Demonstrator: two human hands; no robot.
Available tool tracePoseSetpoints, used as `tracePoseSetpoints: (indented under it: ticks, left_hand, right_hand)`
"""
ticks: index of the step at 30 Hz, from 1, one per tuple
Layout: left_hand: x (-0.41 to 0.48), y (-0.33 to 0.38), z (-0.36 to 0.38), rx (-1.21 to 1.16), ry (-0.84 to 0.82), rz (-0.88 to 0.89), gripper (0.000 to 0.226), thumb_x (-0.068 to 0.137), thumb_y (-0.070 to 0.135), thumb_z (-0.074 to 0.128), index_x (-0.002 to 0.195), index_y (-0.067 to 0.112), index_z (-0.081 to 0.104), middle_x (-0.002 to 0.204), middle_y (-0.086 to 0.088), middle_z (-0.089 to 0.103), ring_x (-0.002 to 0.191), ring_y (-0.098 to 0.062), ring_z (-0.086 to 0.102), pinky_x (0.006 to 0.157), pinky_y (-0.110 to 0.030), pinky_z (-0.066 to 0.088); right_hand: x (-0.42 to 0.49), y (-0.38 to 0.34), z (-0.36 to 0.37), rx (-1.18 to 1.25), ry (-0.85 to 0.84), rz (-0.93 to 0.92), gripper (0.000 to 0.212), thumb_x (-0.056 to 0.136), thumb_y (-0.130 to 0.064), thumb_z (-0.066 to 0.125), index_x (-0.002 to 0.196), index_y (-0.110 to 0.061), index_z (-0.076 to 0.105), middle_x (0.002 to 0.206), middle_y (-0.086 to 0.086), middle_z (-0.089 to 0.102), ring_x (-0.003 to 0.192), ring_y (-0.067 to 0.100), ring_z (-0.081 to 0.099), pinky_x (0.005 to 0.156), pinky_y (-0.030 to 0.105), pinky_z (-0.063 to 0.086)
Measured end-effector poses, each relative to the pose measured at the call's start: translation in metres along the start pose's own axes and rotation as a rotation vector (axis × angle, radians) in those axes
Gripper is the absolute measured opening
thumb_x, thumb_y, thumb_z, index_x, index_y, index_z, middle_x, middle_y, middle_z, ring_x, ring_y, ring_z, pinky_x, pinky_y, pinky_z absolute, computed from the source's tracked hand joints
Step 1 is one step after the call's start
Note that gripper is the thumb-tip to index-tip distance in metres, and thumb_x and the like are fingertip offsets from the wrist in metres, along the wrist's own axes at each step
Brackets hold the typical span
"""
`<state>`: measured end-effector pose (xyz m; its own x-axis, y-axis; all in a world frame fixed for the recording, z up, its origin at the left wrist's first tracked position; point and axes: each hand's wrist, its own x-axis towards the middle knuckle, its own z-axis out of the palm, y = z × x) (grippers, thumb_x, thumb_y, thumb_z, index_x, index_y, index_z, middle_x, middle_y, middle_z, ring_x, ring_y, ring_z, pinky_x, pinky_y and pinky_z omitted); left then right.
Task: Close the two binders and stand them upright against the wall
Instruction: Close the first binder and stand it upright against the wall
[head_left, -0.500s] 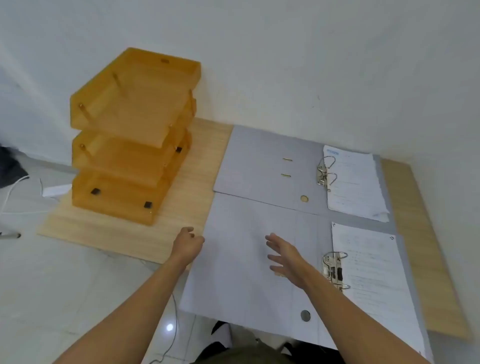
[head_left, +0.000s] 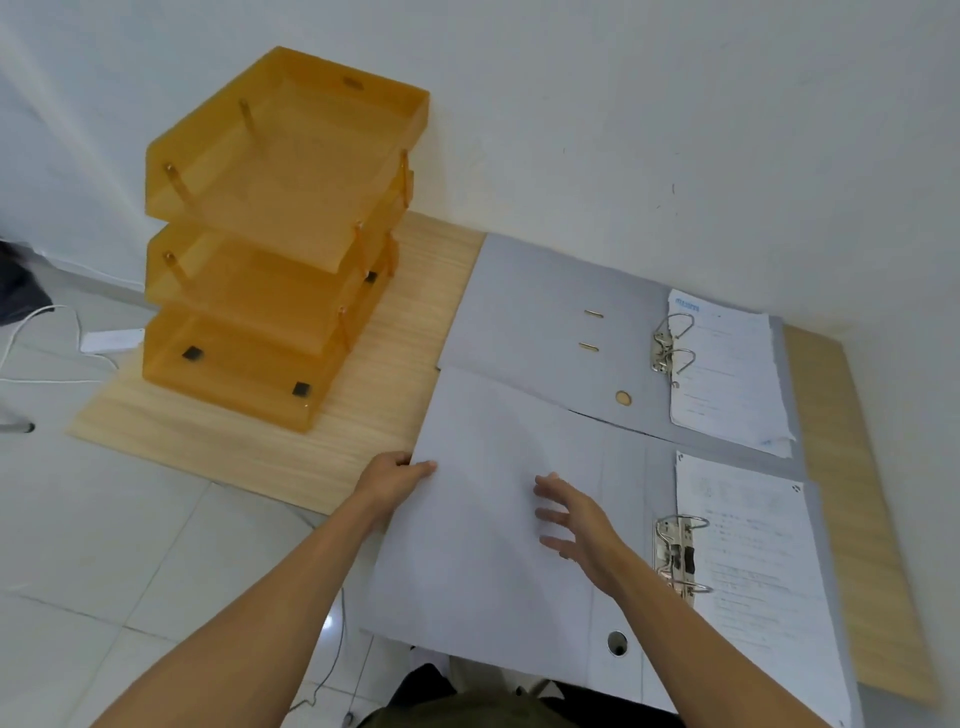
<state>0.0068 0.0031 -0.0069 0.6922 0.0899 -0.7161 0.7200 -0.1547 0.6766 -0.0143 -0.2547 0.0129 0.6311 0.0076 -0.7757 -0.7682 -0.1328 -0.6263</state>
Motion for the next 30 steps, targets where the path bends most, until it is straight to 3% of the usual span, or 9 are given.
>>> tracePoseSetpoints:
  ticks: [2, 4, 7, 12, 17, 23, 27, 30]
  left_hand:
    - [-0.004, 0.012, -0.003, -0.009, -0.081, 0.040, 0.032, 0.095, 0.030, 0.067, 0.122, 0.011, 0.069, 0.123, -0.008, 0.074, 0.096, -0.019, 0.073, 0.082, -0.032, 0.059]
    - [-0.009, 0.026, -0.002, -0.014, -0.149, 0.074, 0.037, 0.097, 0.032, 0.064, 0.129, 0.013, 0.067, 0.123, -0.004, 0.075, 0.105, -0.021, 0.073, 0.092, -0.038, 0.058]
    - [-0.017, 0.048, 0.007, -0.078, -0.255, 0.091, 0.037, 0.102, 0.026, 0.055, 0.138, 0.015, 0.059, 0.127, -0.003, 0.073, 0.111, -0.024, 0.072, 0.094, -0.041, 0.058]
    - [-0.039, 0.087, 0.031, -0.139, -0.326, 0.152, 0.035, 0.106, 0.011, 0.045, 0.140, 0.013, 0.056, 0.125, -0.009, 0.072, 0.108, -0.028, 0.073, 0.085, -0.039, 0.061]
    - [-0.070, 0.124, 0.035, -0.084, -0.359, 0.219, 0.039, 0.106, 0.012, 0.045, 0.144, 0.014, 0.055, 0.130, -0.009, 0.072, 0.116, -0.030, 0.071, 0.099, -0.047, 0.057]
    - [-0.110, 0.155, 0.064, -0.114, -0.491, 0.339, 0.046, 0.106, 0.049, 0.035, 0.143, 0.034, 0.057, 0.141, 0.003, 0.065, 0.130, -0.021, 0.062, 0.111, -0.046, 0.047]
    - [-0.116, 0.140, 0.113, -0.163, -0.481, 0.300, 0.049, 0.104, 0.056, 0.031, 0.137, 0.037, 0.061, 0.138, 0.001, 0.068, 0.126, -0.021, 0.064, 0.098, -0.038, 0.055]
    - [-0.107, 0.124, 0.153, -0.117, -0.470, 0.333, 0.058, 0.101, 0.063, 0.033, 0.150, 0.036, 0.047, 0.152, 0.002, 0.054, 0.140, -0.019, 0.051, 0.113, -0.043, 0.045]
  right_hand:
    - [0.002, -0.009, 0.000, -0.050, 0.043, 0.001, 0.040, 0.097, -0.045, 0.055, 0.128, -0.021, 0.064, 0.131, 0.001, 0.063, 0.119, 0.024, 0.061, 0.096, 0.041, 0.049]
    - [0.004, -0.018, -0.002, -0.049, 0.056, -0.050, 0.037, 0.097, -0.038, 0.057, 0.128, -0.019, 0.064, 0.133, 0.004, 0.063, 0.119, 0.024, 0.061, 0.101, 0.045, 0.052]
    - [-0.002, -0.034, 0.000, -0.029, 0.023, -0.102, 0.035, 0.098, -0.035, 0.056, 0.129, -0.021, 0.064, 0.135, 0.002, 0.061, 0.122, 0.023, 0.059, 0.101, 0.045, 0.052]
    - [-0.027, -0.060, -0.007, 0.033, -0.051, -0.177, 0.040, 0.100, -0.038, 0.054, 0.137, -0.022, 0.058, 0.137, -0.002, 0.056, 0.128, 0.024, 0.054, 0.101, 0.045, 0.052]
    - [-0.048, -0.092, -0.021, 0.111, -0.076, -0.257, 0.052, 0.100, -0.044, 0.050, 0.147, -0.022, 0.049, 0.140, -0.006, 0.047, 0.135, 0.025, 0.046, 0.104, 0.054, 0.049]
    - [-0.066, -0.124, -0.030, 0.187, -0.182, -0.326, 0.054, 0.098, -0.051, 0.049, 0.147, -0.028, 0.048, 0.145, -0.010, 0.046, 0.137, 0.027, 0.046, 0.099, 0.057, 0.053]
    - [-0.075, -0.119, -0.052, 0.237, -0.205, -0.311, 0.039, 0.099, -0.049, 0.049, 0.134, -0.031, 0.052, 0.139, -0.008, 0.053, 0.130, 0.028, 0.053, 0.096, 0.059, 0.054]
    - [-0.082, -0.115, -0.076, 0.243, -0.218, -0.314, 0.045, 0.098, -0.048, 0.054, 0.136, -0.024, 0.053, 0.137, -0.005, 0.056, 0.124, 0.030, 0.058, 0.088, 0.056, 0.059]
